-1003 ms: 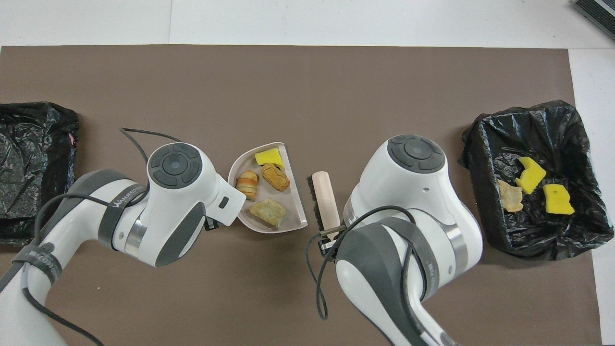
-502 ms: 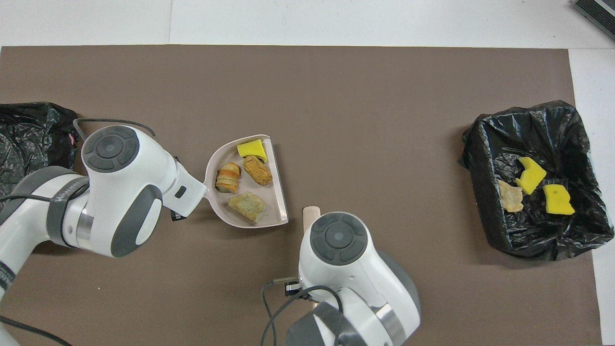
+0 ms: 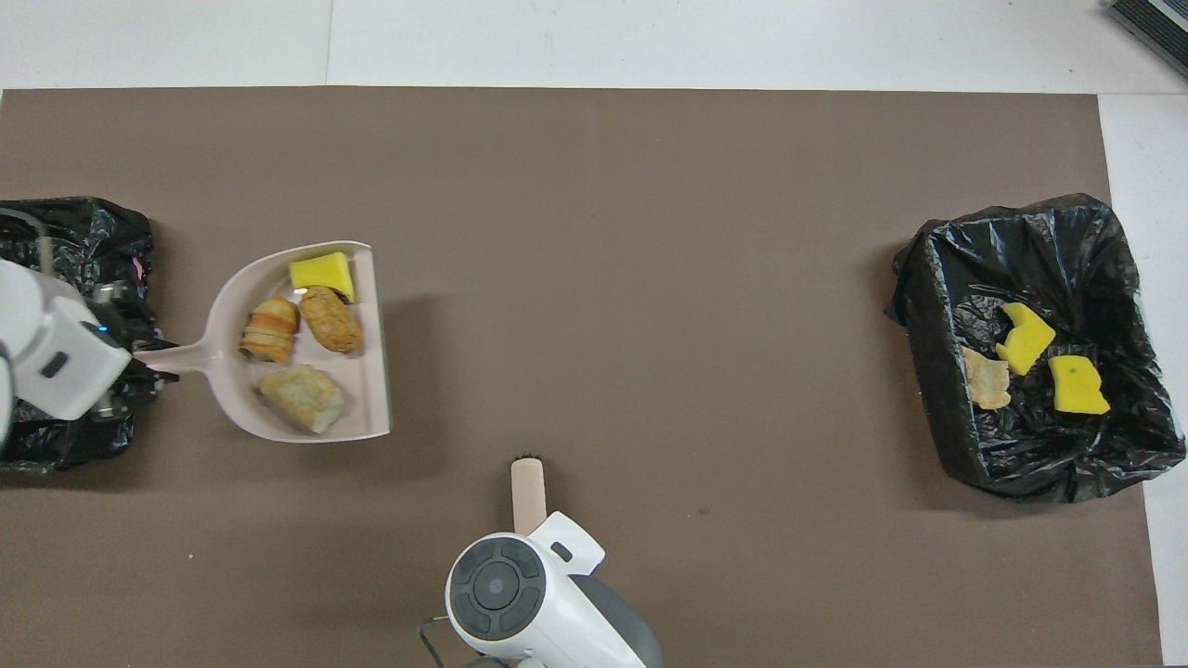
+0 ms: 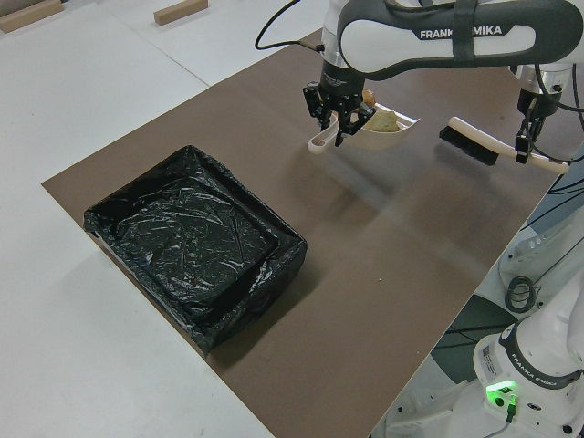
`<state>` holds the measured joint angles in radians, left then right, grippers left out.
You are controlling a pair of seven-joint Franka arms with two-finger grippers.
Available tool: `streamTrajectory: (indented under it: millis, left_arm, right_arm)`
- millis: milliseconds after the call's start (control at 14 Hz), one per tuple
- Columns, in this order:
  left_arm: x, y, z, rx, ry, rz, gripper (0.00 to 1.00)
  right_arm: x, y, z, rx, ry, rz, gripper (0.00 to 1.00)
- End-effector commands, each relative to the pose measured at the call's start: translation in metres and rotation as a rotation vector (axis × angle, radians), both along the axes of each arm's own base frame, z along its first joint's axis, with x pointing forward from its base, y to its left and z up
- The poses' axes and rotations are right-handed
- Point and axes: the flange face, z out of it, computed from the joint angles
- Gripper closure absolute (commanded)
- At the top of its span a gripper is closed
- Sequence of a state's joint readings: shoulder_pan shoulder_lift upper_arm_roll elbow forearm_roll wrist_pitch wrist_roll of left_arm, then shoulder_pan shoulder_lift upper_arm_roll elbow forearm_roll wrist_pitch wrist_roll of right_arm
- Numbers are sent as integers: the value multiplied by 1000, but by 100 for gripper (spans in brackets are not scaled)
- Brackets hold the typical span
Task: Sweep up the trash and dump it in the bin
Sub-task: 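Carry the loaded dustpan with the left gripper over the trash bag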
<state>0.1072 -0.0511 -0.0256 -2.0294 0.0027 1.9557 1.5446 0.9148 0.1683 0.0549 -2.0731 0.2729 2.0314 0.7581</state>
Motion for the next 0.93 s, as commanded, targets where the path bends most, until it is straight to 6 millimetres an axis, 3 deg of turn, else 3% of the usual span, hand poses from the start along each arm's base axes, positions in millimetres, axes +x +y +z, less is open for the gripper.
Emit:
streamTrajectory:
  millis: [0, 72, 143, 215, 502, 717, 860]
  left_arm:
    - [-4, 87, 27, -17, -33, 33, 100]
    - [-7, 117, 31, -9, -58, 23, 100]
    - [-9, 146, 36, 4, -79, 20, 100]
    - [-10, 176, 45, 20, -102, 22, 100]
    - [-7, 264, 65, 82, -141, -7, 100]
    - [2, 284, 64, 220, -158, -45, 100]
    - [6, 297, 63, 356, -153, -91, 100]
  right_arm:
    - [3, 2, -10, -23, -24, -16, 100]
    - [8, 2, -9, -34, -23, -45, 32]
    - [12, 3, -5, -35, -35, -44, 0]
    - [19, 3, 5, -36, -46, -39, 0]
    - [52, -7, 50, -99, -59, -14, 0]
    - [86, -37, 88, -58, -73, -18, 0]
    - [112, -69, 117, -31, -71, 9, 0]
